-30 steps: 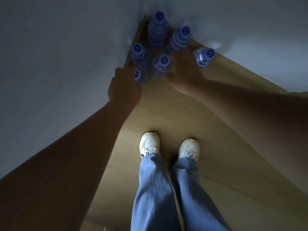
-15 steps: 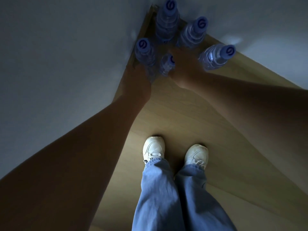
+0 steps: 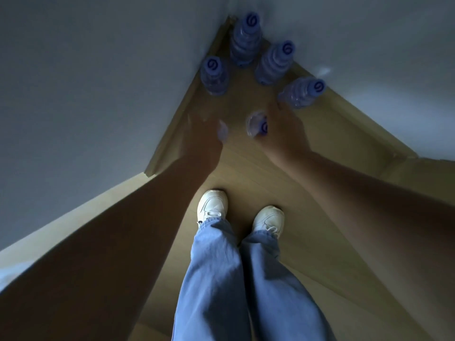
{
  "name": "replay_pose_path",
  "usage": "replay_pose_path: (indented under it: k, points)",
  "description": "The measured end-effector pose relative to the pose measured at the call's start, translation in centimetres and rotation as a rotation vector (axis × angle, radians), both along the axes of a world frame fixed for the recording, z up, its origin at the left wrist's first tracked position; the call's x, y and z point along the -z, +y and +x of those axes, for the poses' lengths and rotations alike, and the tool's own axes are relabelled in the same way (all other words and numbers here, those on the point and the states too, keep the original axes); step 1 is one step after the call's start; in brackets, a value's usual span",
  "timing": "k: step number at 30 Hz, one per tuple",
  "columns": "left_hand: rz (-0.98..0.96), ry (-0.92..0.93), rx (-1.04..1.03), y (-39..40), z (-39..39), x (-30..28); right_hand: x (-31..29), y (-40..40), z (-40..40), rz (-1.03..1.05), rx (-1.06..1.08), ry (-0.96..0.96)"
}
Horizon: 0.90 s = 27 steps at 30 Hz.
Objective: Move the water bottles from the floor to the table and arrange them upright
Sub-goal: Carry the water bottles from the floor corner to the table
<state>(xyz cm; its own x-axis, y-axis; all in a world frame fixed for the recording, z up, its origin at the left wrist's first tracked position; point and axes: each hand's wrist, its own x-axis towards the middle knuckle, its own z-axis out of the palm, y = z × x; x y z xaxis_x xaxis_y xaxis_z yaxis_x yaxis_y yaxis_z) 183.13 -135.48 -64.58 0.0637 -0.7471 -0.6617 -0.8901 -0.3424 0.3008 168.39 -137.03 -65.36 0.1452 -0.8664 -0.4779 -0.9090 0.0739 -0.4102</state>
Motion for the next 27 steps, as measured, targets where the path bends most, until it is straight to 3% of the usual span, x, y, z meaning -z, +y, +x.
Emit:
replay_pose_path:
  k: [3,9,20,27]
  points:
    - [-0.039,0.021,-0.025,2.1,0.0,-4.3,-4.4,2.1,-0.1,0.062,-0.032,0.053]
    - [-0.031,-0.003,-0.127,5.8,-0.5,-15.4,-16.1,5.5,-0.1,0.012,-0.032,-0.033]
    - [-0.191,-0.004,-0.31,11.9,-0.1,-35.9,-36.7,8.7,1.9,-0.188,-0.32,-0.138]
    - [-0.358,0.028,-0.574,18.3,3.5,-47.1,-47.2,11.4,4.9,-0.307,-0.588,-0.162]
